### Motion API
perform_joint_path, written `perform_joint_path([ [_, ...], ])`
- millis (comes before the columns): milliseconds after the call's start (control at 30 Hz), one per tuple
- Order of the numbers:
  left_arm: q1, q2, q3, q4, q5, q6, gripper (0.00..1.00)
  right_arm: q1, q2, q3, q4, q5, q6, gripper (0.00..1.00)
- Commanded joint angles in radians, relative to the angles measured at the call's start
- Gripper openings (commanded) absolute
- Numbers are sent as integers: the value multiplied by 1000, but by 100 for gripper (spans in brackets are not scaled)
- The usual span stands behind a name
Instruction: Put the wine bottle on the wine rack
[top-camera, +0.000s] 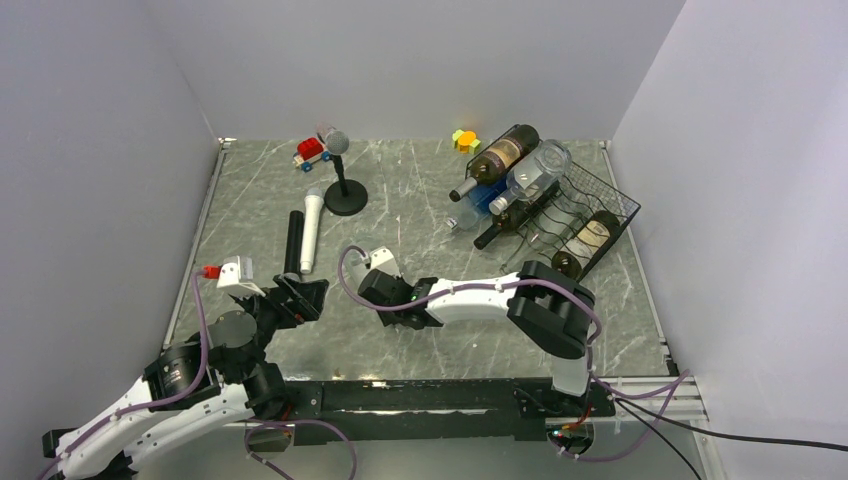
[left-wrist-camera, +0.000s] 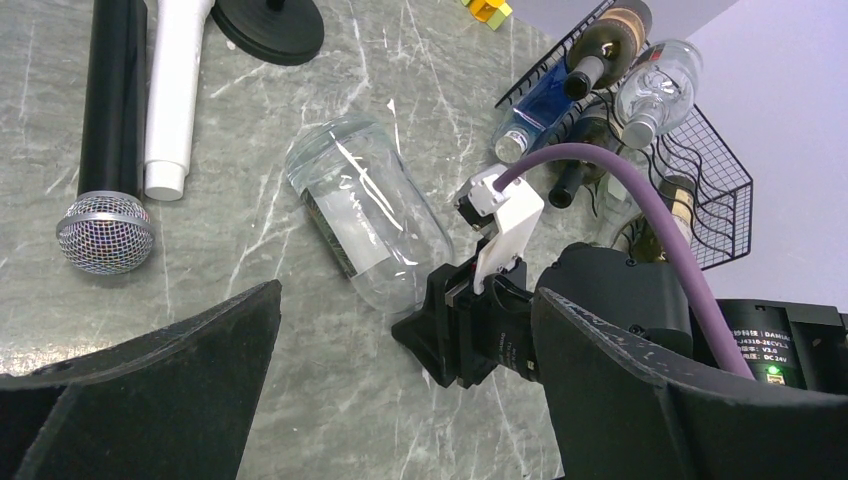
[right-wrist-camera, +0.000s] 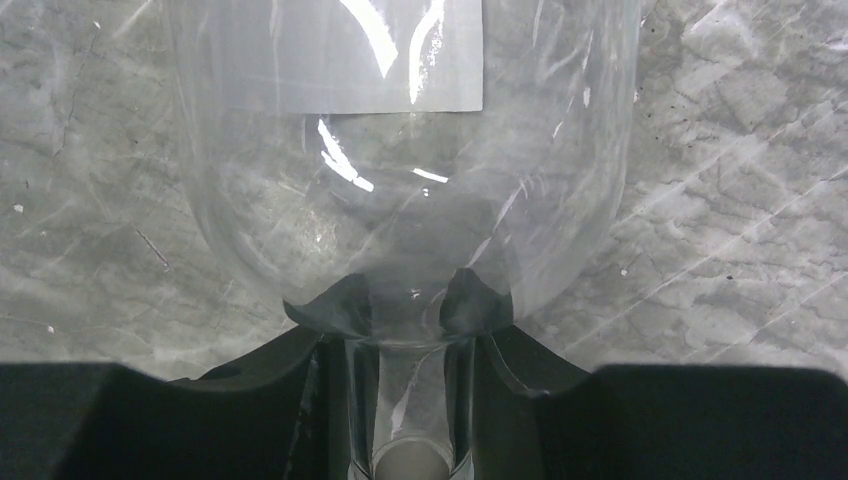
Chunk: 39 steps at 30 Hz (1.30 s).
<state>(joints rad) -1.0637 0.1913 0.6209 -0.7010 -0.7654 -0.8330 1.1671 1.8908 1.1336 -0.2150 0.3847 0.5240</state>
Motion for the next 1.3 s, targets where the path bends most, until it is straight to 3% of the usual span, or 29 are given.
perform_joint_path([
  [0, 2, -15, 3, 17, -19, -3, 99, -11, -74, 2, 5, 89, -31, 0],
  [433, 2, -22, 3, 15, -21, -2, 99, -12, -327, 50, 21, 140, -72, 0],
  [700, 1, -25, 3, 15, -21, 0, 99, -41, -522, 11, -10, 389, -80, 0],
  [933, 2, -23, 3, 17, -19, 1, 99, -215, -692, -48, -189, 634, 93, 0],
  [1267, 2, -14, 1, 18, -16, -4, 99, -506, -737, -59, -396, 632, 338, 0],
])
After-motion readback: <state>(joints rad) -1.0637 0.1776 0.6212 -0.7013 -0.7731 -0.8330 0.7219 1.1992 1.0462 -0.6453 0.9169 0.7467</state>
